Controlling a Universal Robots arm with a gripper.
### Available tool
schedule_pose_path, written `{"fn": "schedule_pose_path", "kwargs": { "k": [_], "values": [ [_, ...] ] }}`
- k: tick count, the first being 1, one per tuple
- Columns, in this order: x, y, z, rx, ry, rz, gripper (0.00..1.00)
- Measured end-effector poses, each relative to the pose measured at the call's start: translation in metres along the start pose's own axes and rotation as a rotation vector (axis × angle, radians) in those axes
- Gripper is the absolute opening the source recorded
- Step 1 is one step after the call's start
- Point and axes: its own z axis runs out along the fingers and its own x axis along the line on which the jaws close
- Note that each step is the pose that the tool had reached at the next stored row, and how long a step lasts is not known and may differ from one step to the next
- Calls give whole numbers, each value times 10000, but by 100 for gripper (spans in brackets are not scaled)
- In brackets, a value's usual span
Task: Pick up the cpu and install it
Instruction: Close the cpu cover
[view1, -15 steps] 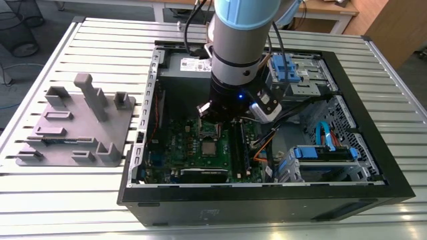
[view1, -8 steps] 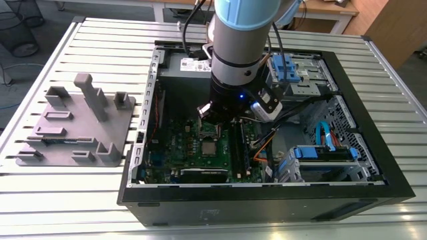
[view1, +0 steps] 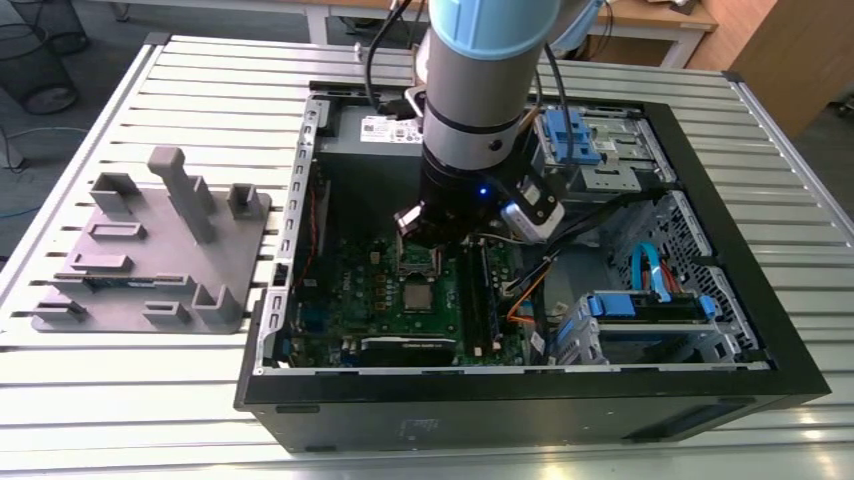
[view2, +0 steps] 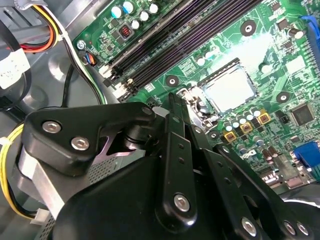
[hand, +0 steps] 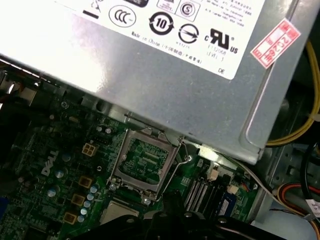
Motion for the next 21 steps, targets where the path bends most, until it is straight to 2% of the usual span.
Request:
{"fn": "schedule_pose_path", "kwargs": {
  "k": [7,21],
  "values": [
    [-54,43,21,3,-9,-1,11],
    [-207,128,74,6,-11,1,11]
  ]
}}
